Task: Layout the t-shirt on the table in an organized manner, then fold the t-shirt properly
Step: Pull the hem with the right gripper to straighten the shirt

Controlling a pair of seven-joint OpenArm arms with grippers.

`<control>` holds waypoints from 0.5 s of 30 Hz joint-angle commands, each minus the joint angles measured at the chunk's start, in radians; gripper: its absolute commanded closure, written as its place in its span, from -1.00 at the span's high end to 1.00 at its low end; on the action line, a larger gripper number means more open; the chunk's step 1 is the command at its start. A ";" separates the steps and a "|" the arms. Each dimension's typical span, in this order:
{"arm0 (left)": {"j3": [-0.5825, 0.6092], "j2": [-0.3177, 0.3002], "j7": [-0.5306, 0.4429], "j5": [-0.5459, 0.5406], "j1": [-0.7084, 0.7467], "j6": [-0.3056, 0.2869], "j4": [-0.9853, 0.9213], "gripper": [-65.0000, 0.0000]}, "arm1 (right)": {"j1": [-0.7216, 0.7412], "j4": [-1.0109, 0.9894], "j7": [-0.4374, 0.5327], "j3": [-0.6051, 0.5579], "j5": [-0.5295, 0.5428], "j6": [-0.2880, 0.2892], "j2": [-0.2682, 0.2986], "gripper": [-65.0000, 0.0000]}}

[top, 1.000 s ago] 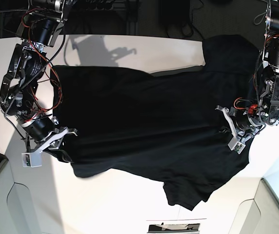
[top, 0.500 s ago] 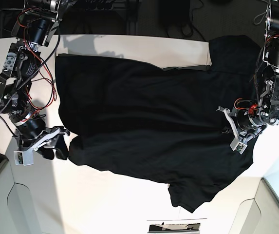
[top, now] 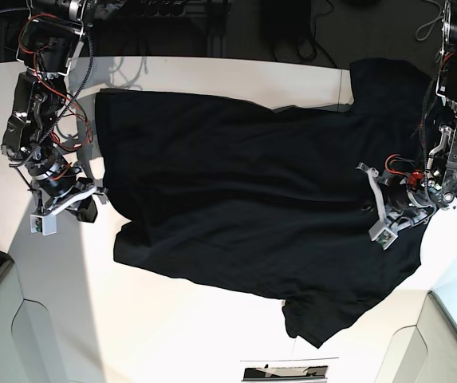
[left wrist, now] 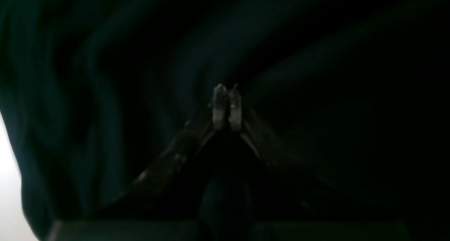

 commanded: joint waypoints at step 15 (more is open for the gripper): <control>-0.007 -0.020 0.021 -0.059 -0.012 0.003 0.043 -0.36 | 0.183 -0.273 0.172 -0.061 -0.020 -0.037 -0.025 0.26</control>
